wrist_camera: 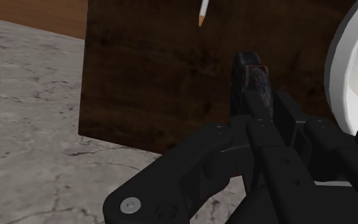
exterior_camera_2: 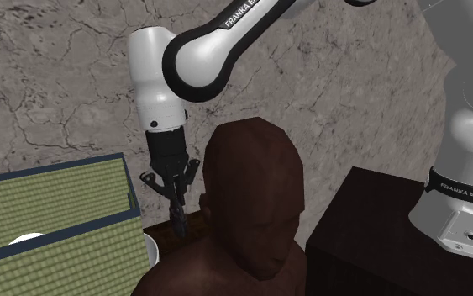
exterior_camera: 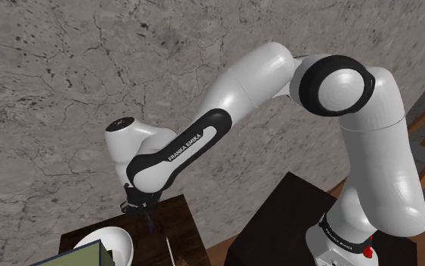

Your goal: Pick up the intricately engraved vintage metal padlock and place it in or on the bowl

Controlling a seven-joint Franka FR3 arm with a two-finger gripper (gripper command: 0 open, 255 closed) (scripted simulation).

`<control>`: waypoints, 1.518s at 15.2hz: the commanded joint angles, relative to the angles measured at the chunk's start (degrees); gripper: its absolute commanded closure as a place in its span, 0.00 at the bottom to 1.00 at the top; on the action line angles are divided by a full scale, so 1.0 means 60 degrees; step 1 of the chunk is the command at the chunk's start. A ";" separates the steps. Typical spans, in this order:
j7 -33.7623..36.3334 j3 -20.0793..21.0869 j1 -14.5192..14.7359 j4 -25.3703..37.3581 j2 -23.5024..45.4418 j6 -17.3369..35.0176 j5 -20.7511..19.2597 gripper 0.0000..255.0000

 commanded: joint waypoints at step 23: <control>0.0076 0.0435 0.0086 0.1523 -0.1078 -0.2535 0.0499 1.00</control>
